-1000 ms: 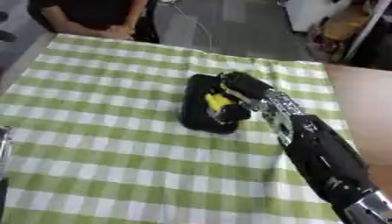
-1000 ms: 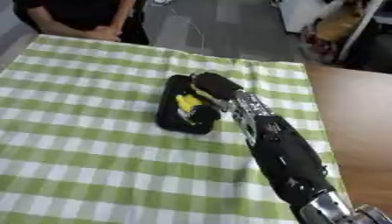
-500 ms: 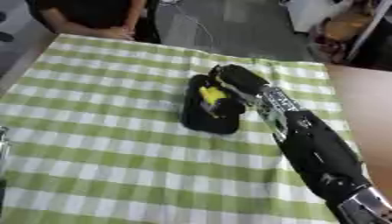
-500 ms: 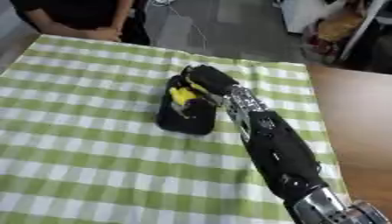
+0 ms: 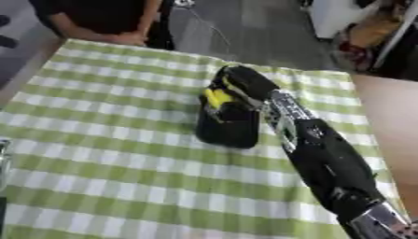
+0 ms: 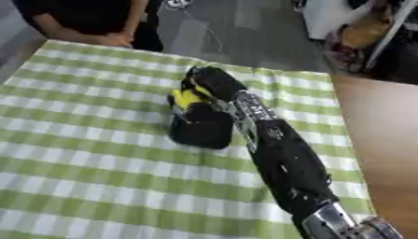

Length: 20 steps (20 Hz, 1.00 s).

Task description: Pick up objects on the table and place them in the box.

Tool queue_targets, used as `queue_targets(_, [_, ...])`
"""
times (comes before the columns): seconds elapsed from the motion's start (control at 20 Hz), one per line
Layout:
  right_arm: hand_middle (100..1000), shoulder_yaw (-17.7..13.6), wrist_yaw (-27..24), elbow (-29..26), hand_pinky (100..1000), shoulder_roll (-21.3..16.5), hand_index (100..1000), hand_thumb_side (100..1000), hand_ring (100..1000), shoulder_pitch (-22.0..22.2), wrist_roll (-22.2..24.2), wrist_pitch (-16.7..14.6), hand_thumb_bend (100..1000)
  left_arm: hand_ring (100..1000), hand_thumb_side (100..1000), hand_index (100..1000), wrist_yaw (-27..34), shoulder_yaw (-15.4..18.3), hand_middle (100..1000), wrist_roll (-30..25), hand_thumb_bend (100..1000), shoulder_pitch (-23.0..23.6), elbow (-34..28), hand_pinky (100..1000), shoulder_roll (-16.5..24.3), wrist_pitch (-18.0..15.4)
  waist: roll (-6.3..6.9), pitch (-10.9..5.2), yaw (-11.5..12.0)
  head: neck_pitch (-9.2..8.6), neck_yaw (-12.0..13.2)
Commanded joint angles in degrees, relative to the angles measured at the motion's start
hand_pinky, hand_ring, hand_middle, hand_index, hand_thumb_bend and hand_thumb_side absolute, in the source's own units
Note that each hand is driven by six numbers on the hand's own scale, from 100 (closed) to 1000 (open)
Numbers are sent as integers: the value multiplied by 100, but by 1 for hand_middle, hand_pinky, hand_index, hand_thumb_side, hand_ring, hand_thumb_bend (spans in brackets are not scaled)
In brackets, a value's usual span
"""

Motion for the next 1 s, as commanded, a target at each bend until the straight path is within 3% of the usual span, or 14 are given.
queue_targets(0.05, [280,-48,38,-29,100,-40,435,754,166,-121,-15,22,148,629,837,866,9,-21,771,-37,293,-95,-108,523,75,-4,50,-76,-5,-56,-38])
queue_targets(0.3, [282,-105,90,37,100,-60,434,751,169,-109,-42,90,152,630,836,866,14,-28,771,-44,293,-92,-118,523,78,-4,58,-69,-15,-68,-42])
queue_targets(0.7, [279,-398,296,354,100,-77,432,708,166,-32,-191,505,172,630,837,866,23,-51,771,-67,292,-126,-139,523,60,-6,62,-31,14,-112,-84])
queue_targets(1.0, [279,-412,360,419,100,-74,432,706,167,4,-249,513,171,631,838,865,20,-52,771,-69,292,-128,-151,523,64,-3,70,-31,11,-106,-75])
